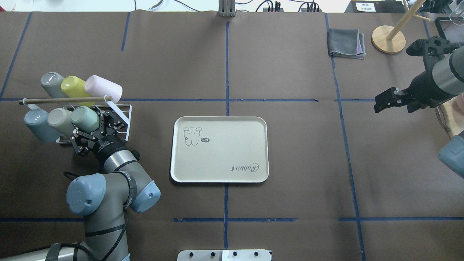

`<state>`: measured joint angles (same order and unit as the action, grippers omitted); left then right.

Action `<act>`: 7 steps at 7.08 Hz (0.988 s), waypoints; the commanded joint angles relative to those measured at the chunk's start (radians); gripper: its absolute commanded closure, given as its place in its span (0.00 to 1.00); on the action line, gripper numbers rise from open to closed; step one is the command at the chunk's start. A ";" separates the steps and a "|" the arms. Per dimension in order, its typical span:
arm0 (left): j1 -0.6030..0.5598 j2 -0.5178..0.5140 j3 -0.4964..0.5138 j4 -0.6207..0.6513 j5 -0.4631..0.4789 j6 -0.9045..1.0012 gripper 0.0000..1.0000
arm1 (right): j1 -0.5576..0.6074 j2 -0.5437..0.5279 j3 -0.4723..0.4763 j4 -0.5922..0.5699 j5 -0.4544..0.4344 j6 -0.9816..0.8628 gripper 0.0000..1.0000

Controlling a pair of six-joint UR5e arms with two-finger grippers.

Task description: Pick up and place green cup on tray

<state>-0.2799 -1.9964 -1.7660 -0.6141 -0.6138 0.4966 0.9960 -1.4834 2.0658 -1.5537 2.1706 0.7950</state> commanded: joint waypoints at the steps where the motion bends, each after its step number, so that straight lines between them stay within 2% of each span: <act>1: 0.013 -0.007 -0.001 0.039 0.000 0.000 0.41 | 0.000 0.000 -0.001 0.000 0.000 0.001 0.00; 7: 0.025 -0.016 -0.009 0.071 0.000 -0.001 0.39 | 0.000 0.000 -0.007 0.000 0.011 0.001 0.00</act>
<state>-0.2524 -2.0109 -1.7721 -0.5470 -0.6136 0.4955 0.9959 -1.4834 2.0601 -1.5540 2.1811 0.7961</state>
